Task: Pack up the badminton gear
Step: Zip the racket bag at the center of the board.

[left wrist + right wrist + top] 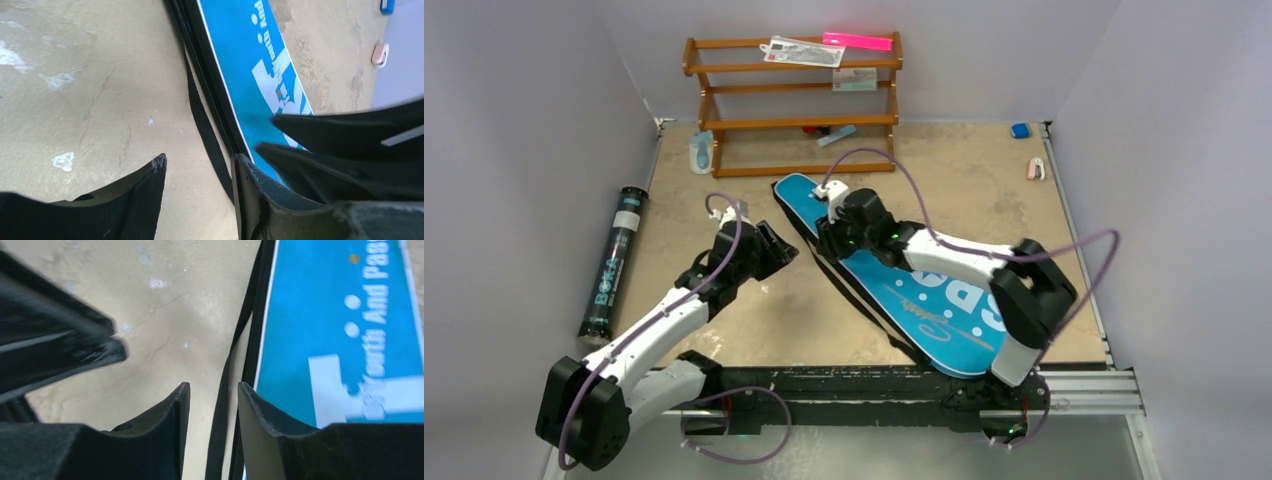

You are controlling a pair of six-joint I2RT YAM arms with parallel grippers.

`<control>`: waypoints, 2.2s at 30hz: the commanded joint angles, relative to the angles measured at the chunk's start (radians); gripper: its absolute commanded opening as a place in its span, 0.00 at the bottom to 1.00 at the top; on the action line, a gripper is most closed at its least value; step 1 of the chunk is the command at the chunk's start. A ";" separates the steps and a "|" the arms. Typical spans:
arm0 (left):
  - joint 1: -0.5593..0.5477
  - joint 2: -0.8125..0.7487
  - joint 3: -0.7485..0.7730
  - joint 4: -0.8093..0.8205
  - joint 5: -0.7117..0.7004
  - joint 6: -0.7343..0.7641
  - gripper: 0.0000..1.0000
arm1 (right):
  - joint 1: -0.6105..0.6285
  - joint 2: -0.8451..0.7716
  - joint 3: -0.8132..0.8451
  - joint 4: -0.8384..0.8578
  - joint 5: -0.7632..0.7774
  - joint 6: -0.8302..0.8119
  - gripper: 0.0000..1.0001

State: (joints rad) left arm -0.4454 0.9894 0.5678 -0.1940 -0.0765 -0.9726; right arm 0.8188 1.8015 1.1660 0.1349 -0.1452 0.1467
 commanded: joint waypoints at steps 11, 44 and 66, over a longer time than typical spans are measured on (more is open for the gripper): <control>-0.165 0.327 0.165 0.288 0.277 0.117 0.52 | -0.206 -0.687 -0.447 -0.449 0.249 0.501 0.87; -0.250 0.394 0.120 0.410 0.063 0.315 0.47 | -0.422 -0.372 -0.391 -0.162 -0.092 0.394 0.69; -0.401 0.642 0.189 0.393 0.438 0.635 0.44 | -0.454 -0.939 -0.704 -0.622 0.213 0.775 0.90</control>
State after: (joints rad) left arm -0.8394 1.5917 0.7025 0.2066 0.3065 -0.3992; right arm 0.3702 0.9253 0.5140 -0.4023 -0.0292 0.7662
